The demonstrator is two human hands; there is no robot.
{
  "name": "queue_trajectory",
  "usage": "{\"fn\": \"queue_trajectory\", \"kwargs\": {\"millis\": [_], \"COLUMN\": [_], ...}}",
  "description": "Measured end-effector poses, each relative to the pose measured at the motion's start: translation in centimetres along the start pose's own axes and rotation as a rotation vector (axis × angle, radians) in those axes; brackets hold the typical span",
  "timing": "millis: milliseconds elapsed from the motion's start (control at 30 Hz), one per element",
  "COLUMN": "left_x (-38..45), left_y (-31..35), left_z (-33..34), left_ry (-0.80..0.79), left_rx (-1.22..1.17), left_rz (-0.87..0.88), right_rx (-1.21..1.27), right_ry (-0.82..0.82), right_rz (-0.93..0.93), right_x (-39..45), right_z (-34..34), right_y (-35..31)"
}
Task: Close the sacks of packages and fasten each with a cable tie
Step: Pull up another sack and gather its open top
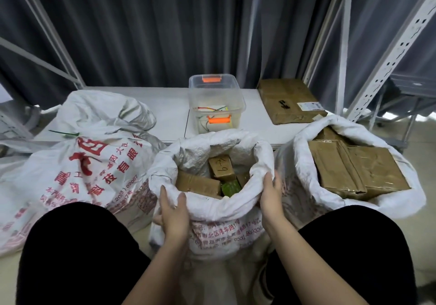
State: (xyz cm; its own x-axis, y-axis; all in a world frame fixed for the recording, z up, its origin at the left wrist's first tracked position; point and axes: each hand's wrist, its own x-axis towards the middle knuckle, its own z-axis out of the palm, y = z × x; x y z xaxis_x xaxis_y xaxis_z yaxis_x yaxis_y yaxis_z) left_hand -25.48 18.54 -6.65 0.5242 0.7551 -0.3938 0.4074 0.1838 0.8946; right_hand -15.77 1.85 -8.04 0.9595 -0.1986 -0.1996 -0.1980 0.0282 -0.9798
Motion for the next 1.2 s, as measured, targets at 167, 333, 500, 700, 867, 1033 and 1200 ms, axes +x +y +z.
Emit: {"fn": "queue_trajectory", "kwargs": {"millis": [167,333,500,700,867,1033,1200], "left_x": [1.3,2.2,3.1,3.8,4.9,7.9,10.9], "left_y": [-0.2,-0.3,-2.7,-4.2,-0.3,4.4,3.0], "left_z": [0.2,-1.7,-1.9,-2.6,-2.8,0.8,3.5], "left_ry": [-0.228,-0.421,-0.537,-0.184,0.009,-0.14,-0.206], "left_rx": [-0.214,-0.836,-0.941,-0.279,0.151,0.578,0.977], "left_rz": [-0.056,-0.27,-0.495,-0.353,0.167,0.228,0.212], "right_rx": [0.135,0.749,0.703,0.113,-0.527,-1.02,-1.254], "right_ry": [0.043,0.042,-0.059,0.161,0.237,0.065,-0.029], "right_rz": [0.216,0.544,0.616,0.361,-0.042,-0.123,-0.056], "right_x": [-0.5,0.7,0.1,0.1,0.7,4.8,7.2], "right_z": [0.3,-1.2,-2.9,-2.7,-1.4,2.9,4.2], "right_y": [0.5,-0.3,0.9,0.6,-2.4,-3.4,0.2]}}
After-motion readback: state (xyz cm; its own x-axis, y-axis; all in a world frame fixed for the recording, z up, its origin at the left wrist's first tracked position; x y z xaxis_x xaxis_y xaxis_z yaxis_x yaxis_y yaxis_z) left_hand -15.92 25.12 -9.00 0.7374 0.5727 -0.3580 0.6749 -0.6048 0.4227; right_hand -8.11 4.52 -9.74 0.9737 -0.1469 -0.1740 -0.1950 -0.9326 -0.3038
